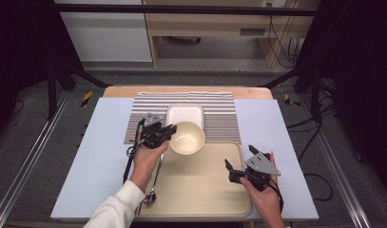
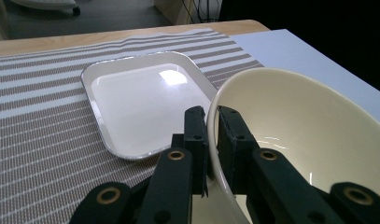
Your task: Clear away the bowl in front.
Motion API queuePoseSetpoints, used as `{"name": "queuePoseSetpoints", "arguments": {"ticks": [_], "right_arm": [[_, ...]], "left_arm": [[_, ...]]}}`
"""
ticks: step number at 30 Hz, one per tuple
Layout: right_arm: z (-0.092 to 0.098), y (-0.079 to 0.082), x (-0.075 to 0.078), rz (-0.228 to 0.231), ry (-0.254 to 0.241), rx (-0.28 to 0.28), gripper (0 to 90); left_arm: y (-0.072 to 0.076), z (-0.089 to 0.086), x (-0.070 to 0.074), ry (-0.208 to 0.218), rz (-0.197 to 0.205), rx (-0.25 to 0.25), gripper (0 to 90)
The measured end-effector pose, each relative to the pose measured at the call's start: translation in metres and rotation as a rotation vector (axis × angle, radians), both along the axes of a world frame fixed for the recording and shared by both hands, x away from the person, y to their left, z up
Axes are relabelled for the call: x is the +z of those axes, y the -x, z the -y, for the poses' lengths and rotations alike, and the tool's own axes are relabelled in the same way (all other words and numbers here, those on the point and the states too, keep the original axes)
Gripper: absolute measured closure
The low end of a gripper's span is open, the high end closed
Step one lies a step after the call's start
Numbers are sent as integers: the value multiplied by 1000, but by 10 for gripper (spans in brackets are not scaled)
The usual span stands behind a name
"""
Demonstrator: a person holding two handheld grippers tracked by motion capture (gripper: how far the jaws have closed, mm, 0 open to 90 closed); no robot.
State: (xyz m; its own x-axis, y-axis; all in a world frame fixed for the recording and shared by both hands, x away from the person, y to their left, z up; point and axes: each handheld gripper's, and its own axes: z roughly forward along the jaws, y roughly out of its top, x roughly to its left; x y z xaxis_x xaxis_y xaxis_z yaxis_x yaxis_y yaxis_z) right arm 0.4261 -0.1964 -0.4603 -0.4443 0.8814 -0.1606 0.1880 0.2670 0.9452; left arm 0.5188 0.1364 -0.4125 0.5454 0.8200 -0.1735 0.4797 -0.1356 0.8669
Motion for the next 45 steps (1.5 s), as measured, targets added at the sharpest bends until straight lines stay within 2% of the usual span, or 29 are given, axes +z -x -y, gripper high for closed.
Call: {"name": "queuePoseSetpoints", "arguments": {"ticks": [12, 19, 25, 28, 36, 40, 42, 45], "right_arm": [[0, 0, 0, -2, 3, -3, 48], [0, 0, 0, -5, 5, -4, 48], [0, 0, -1, -7, 5, -6, 48], [0, 0, -1, -8, 7, -7, 48], [-1, -1, -1, -10, 15, -8, 48], [-1, -1, -1, -10, 16, -8, 48], [-1, 0, -1, -13, 16, -8, 48], [-2, -1, -1, -12, 17, -7, 48]], "left_arm": [[37, -17, -11, 3, -22, -33, 819], [59, -24, -25, -8, -40, -56, 818], [72, -30, -33, 8, -65, -65, 817], [79, -32, -34, -1, -64, -67, 817], [82, -36, -41, 17, -94, -66, 816], [82, -36, -42, 10, -100, -72, 817], [81, -36, -43, 13, -124, -70, 820], [82, -35, -43, 2, -123, -75, 820]]}}
